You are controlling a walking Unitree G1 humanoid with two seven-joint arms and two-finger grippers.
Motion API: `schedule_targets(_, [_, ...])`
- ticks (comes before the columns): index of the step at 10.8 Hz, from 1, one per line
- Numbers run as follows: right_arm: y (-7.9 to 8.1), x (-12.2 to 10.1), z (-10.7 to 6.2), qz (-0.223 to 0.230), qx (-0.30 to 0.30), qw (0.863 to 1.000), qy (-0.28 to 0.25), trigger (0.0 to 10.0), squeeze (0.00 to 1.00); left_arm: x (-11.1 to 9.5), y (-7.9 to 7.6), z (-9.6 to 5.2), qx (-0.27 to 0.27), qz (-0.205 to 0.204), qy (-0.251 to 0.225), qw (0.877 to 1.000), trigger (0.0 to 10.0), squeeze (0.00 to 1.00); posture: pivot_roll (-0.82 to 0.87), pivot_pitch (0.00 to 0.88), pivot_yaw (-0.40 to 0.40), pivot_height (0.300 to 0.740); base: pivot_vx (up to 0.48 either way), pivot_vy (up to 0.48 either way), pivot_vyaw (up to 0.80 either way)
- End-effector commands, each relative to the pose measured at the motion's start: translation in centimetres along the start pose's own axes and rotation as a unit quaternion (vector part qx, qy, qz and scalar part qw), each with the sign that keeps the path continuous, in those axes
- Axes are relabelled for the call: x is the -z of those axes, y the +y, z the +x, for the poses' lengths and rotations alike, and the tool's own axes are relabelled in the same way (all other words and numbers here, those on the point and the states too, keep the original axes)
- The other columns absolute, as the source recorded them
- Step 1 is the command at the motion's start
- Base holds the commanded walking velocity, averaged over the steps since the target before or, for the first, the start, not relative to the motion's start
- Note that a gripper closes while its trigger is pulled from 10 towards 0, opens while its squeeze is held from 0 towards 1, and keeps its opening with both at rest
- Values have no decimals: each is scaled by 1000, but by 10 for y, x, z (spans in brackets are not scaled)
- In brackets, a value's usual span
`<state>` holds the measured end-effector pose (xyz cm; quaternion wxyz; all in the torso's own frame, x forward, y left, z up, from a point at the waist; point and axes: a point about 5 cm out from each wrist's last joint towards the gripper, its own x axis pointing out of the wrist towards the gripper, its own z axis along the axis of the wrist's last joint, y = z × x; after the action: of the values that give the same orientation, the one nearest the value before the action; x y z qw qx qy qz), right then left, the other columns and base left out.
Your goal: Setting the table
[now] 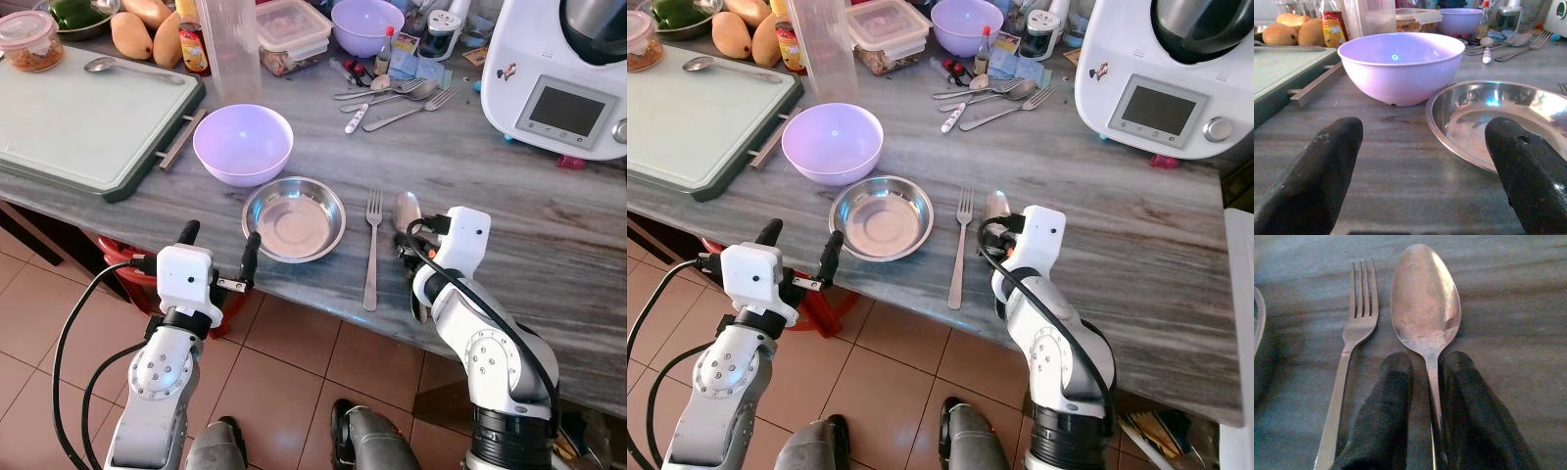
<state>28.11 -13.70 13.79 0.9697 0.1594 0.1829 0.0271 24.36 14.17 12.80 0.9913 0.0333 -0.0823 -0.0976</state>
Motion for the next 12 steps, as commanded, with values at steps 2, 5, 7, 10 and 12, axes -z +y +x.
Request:
schedule_targets(2, [-10,37,2,10,20,995,101,10000,988,1,0,0,5,0,3,1000,10000,0,-26,221,-10,740,0,0,0])
schedule_targets(5, [-13,37,-1,24,29,994,106,10000,976,1,-1,1,5,-1,2,1000,10000,0,-30,219,-8,740,0,0,0])
schedule_targets(7, [-13,32,-2,20,23,996,87,10000,980,1,-1,1,5,-1,2,1000,10000,0,-33,220,-10,740,0,0,0])
schedule_targets(10, [-14,24,-6,33,21,997,62,10000,1000,1,0,2,6,-1,1,1000,10000,0,-33,218,-8,740,0,0,0])
schedule_targets(12, [-18,24,-14,33,20,997,61,10000,1000,0,0,2,8,0,-1,1000,10000,0,-38,213,-8,740,0,0,0])
